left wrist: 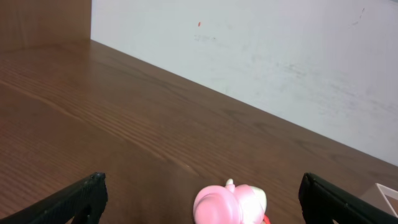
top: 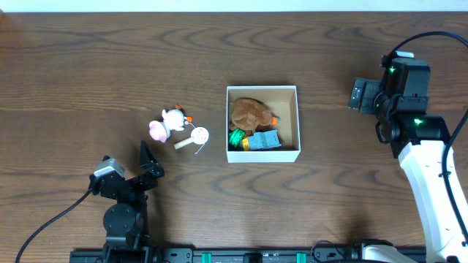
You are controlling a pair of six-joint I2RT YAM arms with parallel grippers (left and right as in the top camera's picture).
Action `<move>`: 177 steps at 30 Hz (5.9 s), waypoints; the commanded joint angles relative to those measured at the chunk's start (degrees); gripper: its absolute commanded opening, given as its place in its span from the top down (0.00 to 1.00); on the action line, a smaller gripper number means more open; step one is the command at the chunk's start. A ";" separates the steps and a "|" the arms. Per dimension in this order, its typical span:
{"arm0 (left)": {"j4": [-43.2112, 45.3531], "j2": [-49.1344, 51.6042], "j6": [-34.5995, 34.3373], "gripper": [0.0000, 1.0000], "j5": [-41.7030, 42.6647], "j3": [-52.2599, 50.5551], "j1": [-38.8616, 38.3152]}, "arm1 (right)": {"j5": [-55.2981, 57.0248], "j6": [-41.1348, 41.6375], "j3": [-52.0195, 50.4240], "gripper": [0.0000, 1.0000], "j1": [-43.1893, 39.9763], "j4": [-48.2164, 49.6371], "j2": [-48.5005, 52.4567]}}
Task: Pack container
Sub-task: 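Release the wheel in the box and raise the right gripper away, then move the left gripper over the pink-and-white plush figure, then close the left gripper on the pink-and-white plush and lift it, then carry the plush with the left gripper into the box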
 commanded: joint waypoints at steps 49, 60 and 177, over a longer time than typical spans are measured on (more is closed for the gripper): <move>-30.75 57.64 17.70 0.02 17.55 56.19 0.24 | -0.22 0.70 0.24 0.01 0.02 -0.35 0.48; -36.30 89.05 17.70 0.02 17.53 65.48 0.24 | -0.22 0.70 0.24 0.01 0.02 -0.35 0.48; -5.11 95.91 -21.24 0.94 16.96 65.72 -38.71 | -0.22 0.70 0.24 0.01 0.02 -0.37 0.48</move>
